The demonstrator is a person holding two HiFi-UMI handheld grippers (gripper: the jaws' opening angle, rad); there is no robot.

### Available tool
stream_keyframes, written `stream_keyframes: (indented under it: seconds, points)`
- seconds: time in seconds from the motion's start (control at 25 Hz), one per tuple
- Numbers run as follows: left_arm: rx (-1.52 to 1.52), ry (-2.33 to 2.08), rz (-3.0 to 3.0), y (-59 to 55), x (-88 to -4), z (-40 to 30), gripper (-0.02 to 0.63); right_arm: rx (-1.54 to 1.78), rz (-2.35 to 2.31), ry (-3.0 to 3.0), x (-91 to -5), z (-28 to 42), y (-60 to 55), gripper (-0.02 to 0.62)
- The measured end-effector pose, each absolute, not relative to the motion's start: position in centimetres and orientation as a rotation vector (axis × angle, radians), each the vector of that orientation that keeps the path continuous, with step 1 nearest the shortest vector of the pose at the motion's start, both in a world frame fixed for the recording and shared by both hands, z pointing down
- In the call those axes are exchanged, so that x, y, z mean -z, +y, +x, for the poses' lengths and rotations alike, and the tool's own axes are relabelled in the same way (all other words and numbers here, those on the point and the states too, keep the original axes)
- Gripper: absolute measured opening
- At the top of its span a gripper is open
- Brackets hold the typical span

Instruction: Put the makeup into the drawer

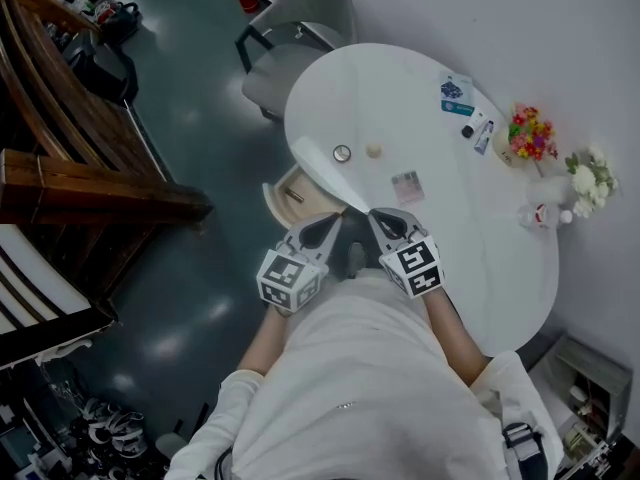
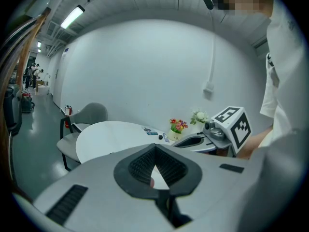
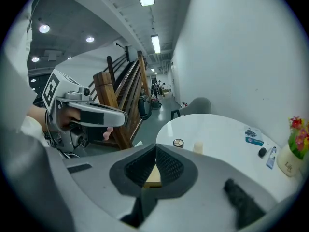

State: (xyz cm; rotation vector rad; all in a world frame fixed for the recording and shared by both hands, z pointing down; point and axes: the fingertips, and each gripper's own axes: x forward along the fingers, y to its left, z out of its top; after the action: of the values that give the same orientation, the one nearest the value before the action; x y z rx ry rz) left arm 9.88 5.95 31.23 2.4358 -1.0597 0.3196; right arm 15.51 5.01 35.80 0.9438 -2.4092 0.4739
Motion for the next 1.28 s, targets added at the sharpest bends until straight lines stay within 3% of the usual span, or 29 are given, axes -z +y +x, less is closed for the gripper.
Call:
stream_keyframes:
  seconds: [0.28, 0.96, 1.28]
  points:
    - [-0.331, -1.055, 2.412, 6.0, -31.8, 10.6, 0.008, -0.477, 0.990, -2.320, -37.9, 18.3, 3.8, 0.027]
    - [-0.387, -0.994, 2.341, 6.5, -34.7, 12.3, 0.008, -0.568, 1.071, -2.049, -45.8, 24.9, -0.5, 0.311]
    - [-0.443, -0.966, 2.318, 7.1, -36.4, 12.2, 0.008, -0.583, 1.136, -1.963, -50.5, 26.3, -2.6, 0.371]
